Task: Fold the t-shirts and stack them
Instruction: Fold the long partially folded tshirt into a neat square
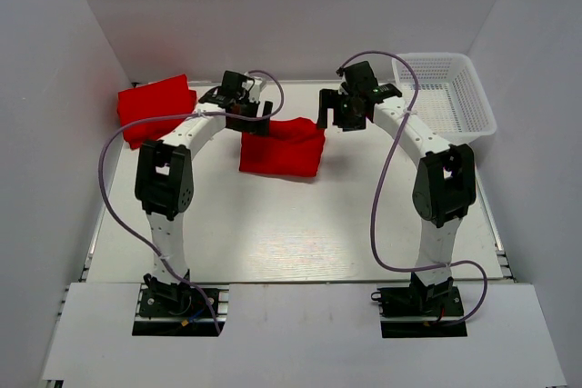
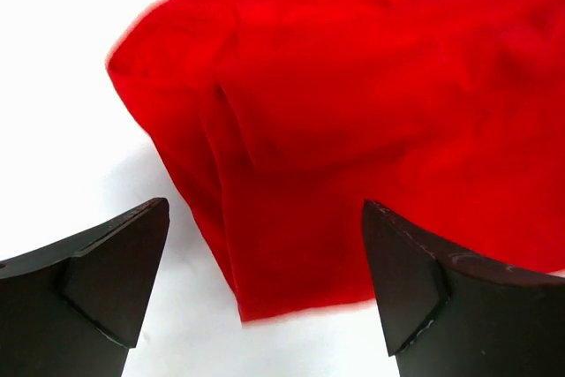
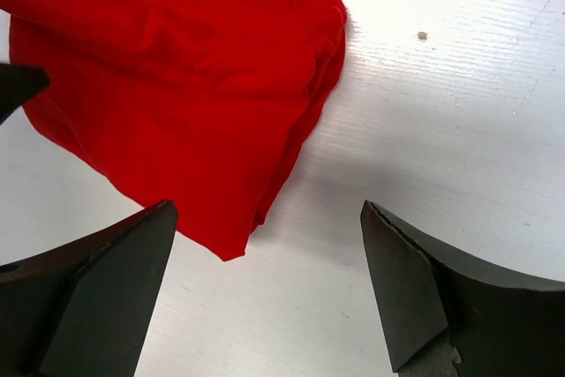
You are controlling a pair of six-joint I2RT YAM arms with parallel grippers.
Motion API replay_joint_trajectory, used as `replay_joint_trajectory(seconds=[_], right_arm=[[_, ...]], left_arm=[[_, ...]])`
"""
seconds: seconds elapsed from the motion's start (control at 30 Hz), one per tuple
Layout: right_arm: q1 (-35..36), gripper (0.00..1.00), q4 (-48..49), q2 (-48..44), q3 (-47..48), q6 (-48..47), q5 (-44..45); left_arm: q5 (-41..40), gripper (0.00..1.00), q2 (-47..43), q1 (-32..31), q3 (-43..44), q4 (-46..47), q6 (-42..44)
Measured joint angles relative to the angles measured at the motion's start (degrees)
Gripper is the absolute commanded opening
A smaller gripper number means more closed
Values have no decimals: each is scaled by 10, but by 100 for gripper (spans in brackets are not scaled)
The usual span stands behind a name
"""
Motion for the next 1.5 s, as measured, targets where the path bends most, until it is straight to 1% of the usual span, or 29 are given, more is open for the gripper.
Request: replay_joint_trajectory(seconds=[0.23,0.37,0.53,0.67,0.87,1.07,1.23,1.33,1.5], right_arm=[[-1,90,0,0,0,-1,2],[-3,90,-2,0,1,-2,5],[-5,90,-5,3,6,-1,6],[-5,90,-6,3,6,-1,6],[-5,90,-6,3,5,-2,6],[-5,90,1,-18,-27,-2,7],[-5,90,1,-39,-47,-4,7],[-5,90,4,-45,-53,-7,7],[-5,90,5,-46,-56,-11,7]], left_arm=[[-45,100,101,4,85,24,-40],[-65,100,169,13,151,29,-75],[-77,100,212,24,207,12,-121],[-89,100,210,27,212,1,-146],[-100,100,178,28,191,-9,-155],[-112,100,64,28,110,-9,-154],[-101,100,-19,31,38,10,-139],[-79,100,-31,34,9,24,-129],[-40,100,-25,35,-44,39,-120]])
